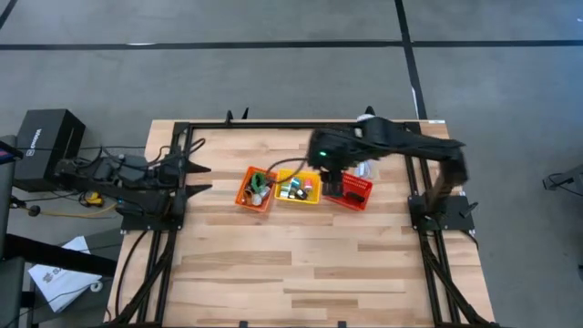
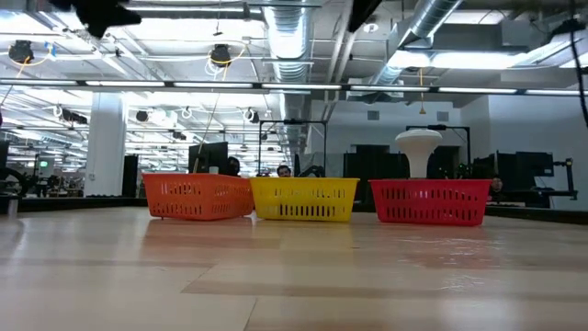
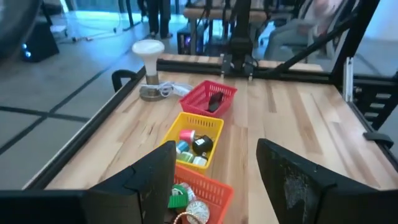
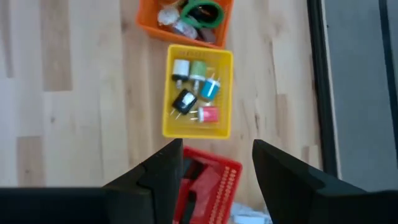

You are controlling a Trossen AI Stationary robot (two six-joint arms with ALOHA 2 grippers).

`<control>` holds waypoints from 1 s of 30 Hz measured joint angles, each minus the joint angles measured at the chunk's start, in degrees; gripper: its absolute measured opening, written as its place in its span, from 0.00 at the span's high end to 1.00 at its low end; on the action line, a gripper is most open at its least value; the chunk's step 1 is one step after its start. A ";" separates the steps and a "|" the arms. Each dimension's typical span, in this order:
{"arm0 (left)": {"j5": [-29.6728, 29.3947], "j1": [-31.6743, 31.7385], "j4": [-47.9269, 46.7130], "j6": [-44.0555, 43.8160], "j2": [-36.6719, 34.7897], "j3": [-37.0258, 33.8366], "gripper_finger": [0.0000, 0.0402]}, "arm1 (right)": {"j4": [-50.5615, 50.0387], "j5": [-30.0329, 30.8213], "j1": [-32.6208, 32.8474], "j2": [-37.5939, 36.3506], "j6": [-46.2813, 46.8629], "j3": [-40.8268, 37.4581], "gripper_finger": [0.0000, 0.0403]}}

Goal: Pick & Place Office items
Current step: Return to Home Position

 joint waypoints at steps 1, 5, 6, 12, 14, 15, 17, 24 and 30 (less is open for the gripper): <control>-0.01 0.00 1.22 0.03 -1.88 -2.04 0.46 | 1.81 -0.01 0.43 -2.59 0.59 -3.54 0.54; -0.02 0.00 6.17 1.44 -9.08 -9.08 0.46 | 10.84 -0.01 2.40 -14.34 3.49 -19.21 0.54; 0.00 0.00 7.42 2.14 -10.67 -10.67 0.46 | 13.46 0.03 2.92 -17.48 4.53 -23.57 0.54; 0.00 0.00 17.40 8.49 -18.68 -18.83 0.46 | 34.65 0.05 5.58 -38.26 8.63 -50.77 0.54; 0.00 0.00 21.14 10.79 -20.49 -21.05 0.46 | 41.67 0.09 6.15 -44.80 8.99 -58.92 0.54; 0.00 0.00 22.73 11.80 -20.94 -22.05 0.46 | 45.87 0.12 6.20 -47.94 8.97 -62.66 0.54; 0.07 0.00 25.03 13.07 -20.94 -23.69 0.46 | 53.20 0.13 5.89 -54.24 8.39 -69.65 0.54; 0.92 0.00 34.64 18.16 -20.66 -29.50 0.46 | 72.10 0.14 4.18 -70.56 3.49 -88.42 0.55; 0.92 0.00 44.99 20.55 -20.96 -34.65 0.46 | 77.40 0.08 2.92 -86.24 2.04 -98.41 0.55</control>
